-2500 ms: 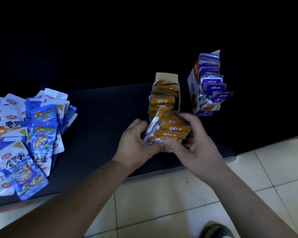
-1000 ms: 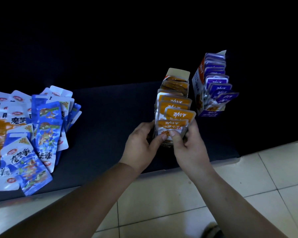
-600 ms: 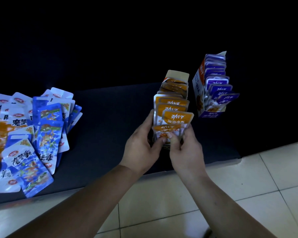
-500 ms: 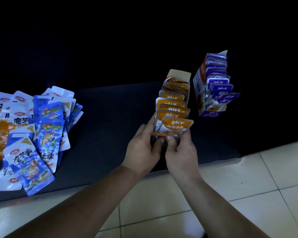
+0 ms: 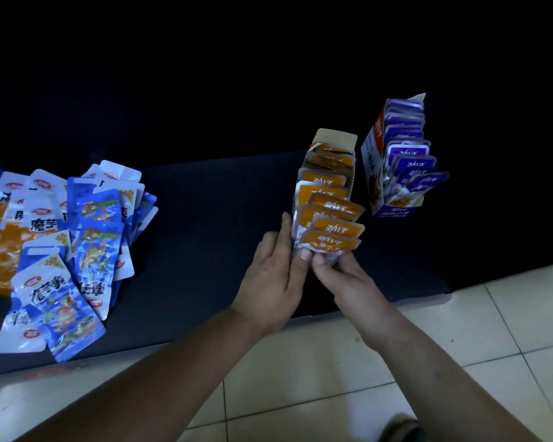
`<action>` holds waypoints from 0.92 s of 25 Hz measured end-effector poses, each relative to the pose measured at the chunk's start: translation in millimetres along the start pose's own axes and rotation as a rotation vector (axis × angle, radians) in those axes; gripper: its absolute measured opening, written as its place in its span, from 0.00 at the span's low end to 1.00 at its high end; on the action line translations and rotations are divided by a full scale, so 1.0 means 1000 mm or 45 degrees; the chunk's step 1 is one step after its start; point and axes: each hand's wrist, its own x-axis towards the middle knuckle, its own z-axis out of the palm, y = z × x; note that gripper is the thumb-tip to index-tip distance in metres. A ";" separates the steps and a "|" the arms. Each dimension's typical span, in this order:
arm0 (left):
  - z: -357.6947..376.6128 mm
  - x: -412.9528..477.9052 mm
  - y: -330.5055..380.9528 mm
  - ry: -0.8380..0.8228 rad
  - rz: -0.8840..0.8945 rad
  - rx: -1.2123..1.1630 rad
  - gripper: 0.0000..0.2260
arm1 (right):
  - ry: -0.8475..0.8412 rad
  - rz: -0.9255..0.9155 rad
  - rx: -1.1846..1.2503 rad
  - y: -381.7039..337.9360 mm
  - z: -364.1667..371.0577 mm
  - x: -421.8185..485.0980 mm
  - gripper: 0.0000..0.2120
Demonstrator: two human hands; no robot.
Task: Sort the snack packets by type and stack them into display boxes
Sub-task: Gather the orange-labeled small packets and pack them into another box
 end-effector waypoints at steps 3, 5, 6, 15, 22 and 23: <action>0.009 0.001 -0.003 0.057 -0.037 -0.011 0.33 | -0.065 -0.018 0.044 0.004 -0.004 0.000 0.22; 0.011 0.001 -0.005 0.087 -0.030 -0.009 0.32 | -0.061 -0.040 0.142 0.005 -0.002 0.000 0.28; 0.012 0.001 -0.004 0.102 -0.031 -0.005 0.32 | -0.052 -0.056 0.204 0.005 0.002 0.000 0.35; 0.014 -0.001 -0.012 0.030 -0.013 0.039 0.25 | 0.234 -0.374 0.175 0.003 0.009 -0.002 0.39; 0.005 -0.005 -0.003 0.023 -0.015 0.001 0.27 | 0.282 -0.434 -0.060 0.008 0.009 0.003 0.29; 0.007 -0.005 -0.003 0.028 -0.030 0.013 0.27 | 0.274 -0.424 -0.073 0.008 0.008 0.004 0.28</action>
